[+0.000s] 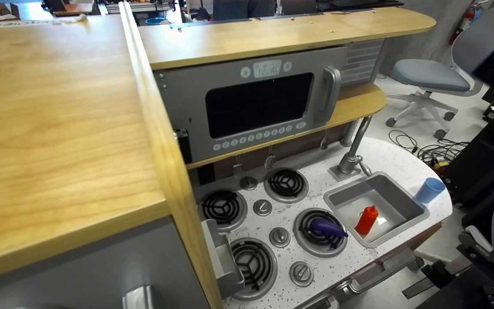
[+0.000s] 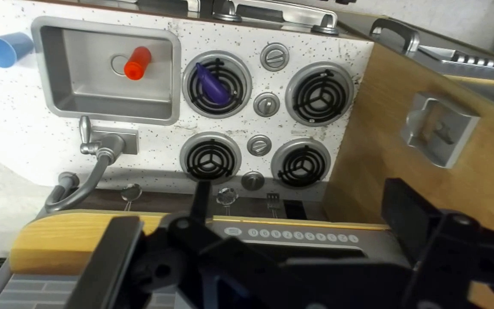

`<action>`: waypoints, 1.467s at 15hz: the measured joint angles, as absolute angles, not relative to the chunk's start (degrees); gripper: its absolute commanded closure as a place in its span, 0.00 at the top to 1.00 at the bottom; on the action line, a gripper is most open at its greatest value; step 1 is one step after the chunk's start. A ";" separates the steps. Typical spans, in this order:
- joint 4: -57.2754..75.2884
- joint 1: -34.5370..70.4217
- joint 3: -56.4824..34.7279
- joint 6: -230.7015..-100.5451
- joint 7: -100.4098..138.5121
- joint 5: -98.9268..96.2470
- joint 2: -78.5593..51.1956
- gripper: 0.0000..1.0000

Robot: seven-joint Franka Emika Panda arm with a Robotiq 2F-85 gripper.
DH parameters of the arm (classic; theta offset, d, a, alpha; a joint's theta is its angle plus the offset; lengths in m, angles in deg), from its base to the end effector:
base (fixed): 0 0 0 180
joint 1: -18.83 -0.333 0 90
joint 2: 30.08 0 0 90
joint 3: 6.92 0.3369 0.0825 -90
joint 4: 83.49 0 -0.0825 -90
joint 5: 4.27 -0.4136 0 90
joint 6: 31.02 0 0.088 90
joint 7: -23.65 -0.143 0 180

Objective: Place he sauce bottle on the counter

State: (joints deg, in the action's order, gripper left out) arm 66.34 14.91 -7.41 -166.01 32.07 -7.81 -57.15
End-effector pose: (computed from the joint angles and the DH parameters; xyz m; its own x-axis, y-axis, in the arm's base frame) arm 0.4280 0.0282 0.3951 0.9629 0.1609 0.2164 0.1701 -0.9851 -0.0244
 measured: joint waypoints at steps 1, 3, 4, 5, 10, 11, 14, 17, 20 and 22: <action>66.29 15.45 -7.57 -167.85 32.07 -7.55 -55.05 1.00; 66.11 16.53 -7.95 -171.20 32.08 -6.72 -51.06 1.00; 65.96 17.16 -8.15 -172.73 32.08 -6.28 -49.09 1.00; 65.67 17.78 -8.38 -174.01 32.08 -5.73 -47.10 1.00; 63.03 22.68 -8.80 -178.98 27.83 2.03 -36.04 1.00; 62.07 23.52 -9.00 -179.49 26.26 4.11 -33.59 1.00; 58.54 24.51 -10.34 -180.64 21.92 9.32 -26.08 1.00; 54.83 24.28 -11.83 -182.16 18.68 12.46 -18.78 1.00; 51.34 23.45 -13.24 -183.11 17.20 13.10 -12.47 1.00; 49.02 22.72 -14.31 -183.21 16.93 13.10 -8.64 1.00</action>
State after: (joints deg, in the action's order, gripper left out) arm 49.02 22.72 -14.31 -183.21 16.93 13.10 -8.64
